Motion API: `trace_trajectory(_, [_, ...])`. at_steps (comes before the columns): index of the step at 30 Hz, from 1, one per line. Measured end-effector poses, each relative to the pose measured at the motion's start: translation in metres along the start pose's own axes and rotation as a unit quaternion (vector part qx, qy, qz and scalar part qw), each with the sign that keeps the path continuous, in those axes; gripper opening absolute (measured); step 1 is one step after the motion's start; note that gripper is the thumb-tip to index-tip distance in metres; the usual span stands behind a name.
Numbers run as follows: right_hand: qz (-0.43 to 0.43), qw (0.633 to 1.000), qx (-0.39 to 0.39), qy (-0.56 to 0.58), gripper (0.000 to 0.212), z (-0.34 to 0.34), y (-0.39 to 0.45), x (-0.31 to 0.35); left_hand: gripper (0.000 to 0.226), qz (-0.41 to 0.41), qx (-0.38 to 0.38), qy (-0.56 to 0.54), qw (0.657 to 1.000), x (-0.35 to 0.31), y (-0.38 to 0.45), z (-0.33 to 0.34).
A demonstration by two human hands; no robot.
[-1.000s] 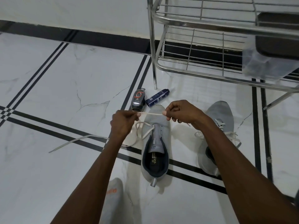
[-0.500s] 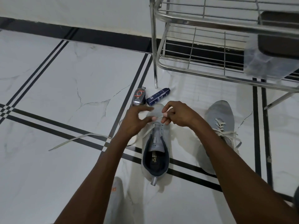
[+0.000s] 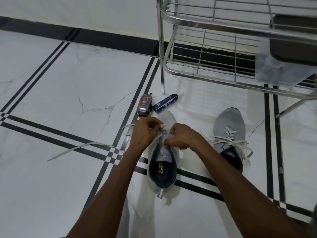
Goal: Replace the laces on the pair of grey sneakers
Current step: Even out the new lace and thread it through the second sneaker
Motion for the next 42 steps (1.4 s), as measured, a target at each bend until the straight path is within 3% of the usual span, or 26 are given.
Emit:
trace_trajectory(2, [0.001, 0.998, -0.063, -0.03, 0.06, 0.008, 0.003, 0.002, 0.004, 0.007, 0.007, 0.031, 0.999, -0.001, -0.001, 0.006])
trace_trajectory(5, [-0.017, 0.984, -0.175, -0.022, 0.026, 0.009, 0.008, 0.001, 0.005, 0.003, 0.013, 0.068, 0.998, 0.0, -0.006, 0.015])
trace_trajectory(7, [-0.022, 0.98, -0.197, 0.01, 0.015, 0.006, 0.011, -0.003, 0.006, -0.005, 0.013, 0.094, 0.995, 0.003, -0.009, 0.018])
trace_trajectory(11, [-0.036, 0.973, -0.166, 0.155, 0.013, 0.0, 0.011, -0.018, 0.006, -0.016, -0.008, 0.119, 0.993, 0.006, -0.014, 0.021])
trace_trajectory(17, [0.021, 0.932, -0.099, 0.347, 0.021, 0.011, 0.022, -0.045, 0.011, -0.024, -0.005, 0.14, 0.99, 0.007, -0.011, 0.026])
trace_trajectory(22, [0.029, 0.914, -0.075, 0.399, 0.025, 0.019, 0.022, -0.05, 0.016, 0.004, -0.003, 0.207, 0.978, 0.008, -0.014, 0.026])
trace_trajectory(35, [0.012, 0.907, -0.037, 0.42, 0.017, 0.017, 0.026, -0.047, 0.02, 0.034, -0.026, 0.292, 0.956, -0.011, -0.013, 0.029])
trace_trajectory(38, [0.01, 0.895, -0.039, 0.443, 0.01, 0.018, 0.025, -0.047, 0.016, 0.018, -0.036, 0.264, 0.964, -0.007, -0.015, 0.027])
trace_trajectory(42, [0.008, 0.884, -0.053, 0.465, 0.017, 0.017, 0.029, -0.046, 0.01, 0.012, -0.068, 0.234, 0.97, -0.007, -0.02, 0.028])
Point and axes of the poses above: each hand's wrist, its own y-axis towards the middle knuckle, its own z-axis out of the palm, x = y × z, the point moved 8 cm from there along y, towards the middle knuckle, and after that the axes turned 4 degrees about x, right-handed, at the moved point
